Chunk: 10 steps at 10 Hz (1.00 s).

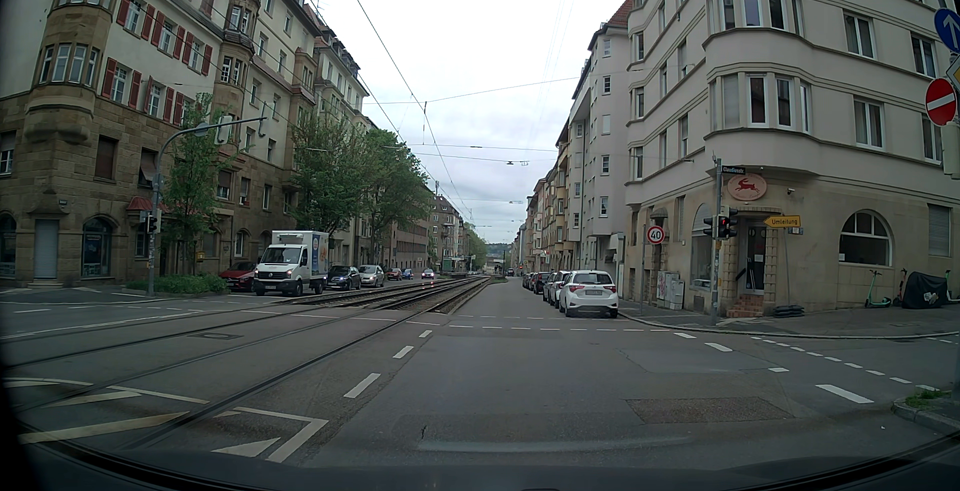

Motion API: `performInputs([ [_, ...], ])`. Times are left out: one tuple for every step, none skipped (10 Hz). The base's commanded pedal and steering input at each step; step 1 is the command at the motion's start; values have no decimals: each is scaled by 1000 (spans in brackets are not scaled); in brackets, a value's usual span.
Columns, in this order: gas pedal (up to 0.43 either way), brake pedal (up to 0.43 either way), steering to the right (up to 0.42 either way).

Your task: Follow the waypoints while adhering to traffic rules and regulations

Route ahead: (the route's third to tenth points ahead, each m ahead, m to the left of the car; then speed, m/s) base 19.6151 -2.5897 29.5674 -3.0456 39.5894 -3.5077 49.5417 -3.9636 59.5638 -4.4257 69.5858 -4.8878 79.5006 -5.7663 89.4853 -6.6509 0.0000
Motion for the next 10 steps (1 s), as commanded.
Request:
performInputs([
  [0,287,-13],
  [0,287,-13],
  [0,287,-13],
  [0,287,-13],
  [0,287,-13],
  [0,287,-13],
  [0,287,-13],
  [0,287,-13],
  [0,287,-13],
  [0,287,-13],
])
